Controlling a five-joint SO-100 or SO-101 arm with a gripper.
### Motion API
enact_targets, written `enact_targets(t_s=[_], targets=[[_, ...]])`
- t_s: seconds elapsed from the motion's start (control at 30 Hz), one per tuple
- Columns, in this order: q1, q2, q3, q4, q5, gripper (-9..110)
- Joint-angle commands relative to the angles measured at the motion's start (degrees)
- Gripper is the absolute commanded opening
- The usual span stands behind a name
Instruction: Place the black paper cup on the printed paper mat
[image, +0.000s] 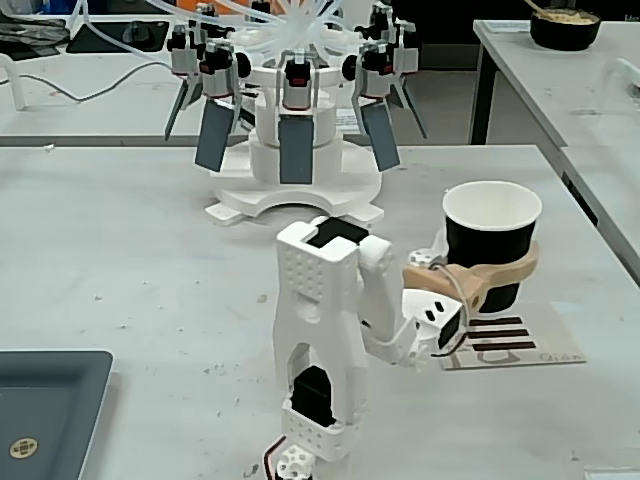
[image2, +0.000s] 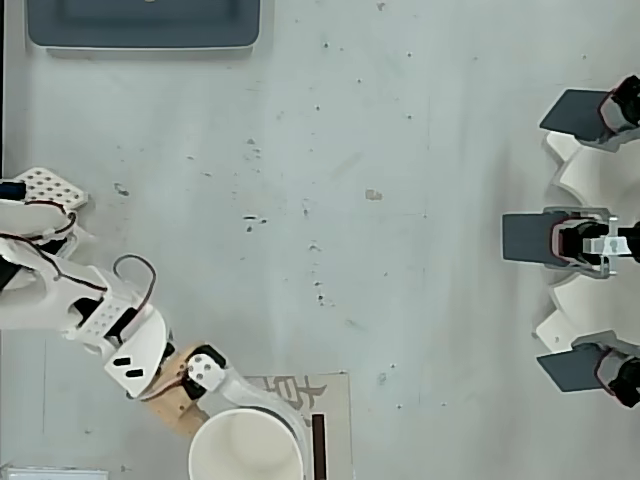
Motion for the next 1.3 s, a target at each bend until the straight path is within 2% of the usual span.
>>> enact_targets(t_s=[0.0,0.73,1.27], targets=[[0.9,-3.1,-5.8,-2.2,0.3,6],[0.9,-30.8,-28.2,-6.8,1.9,5],[1.0,-36.3,-30.0,-8.3,4.7,6]])
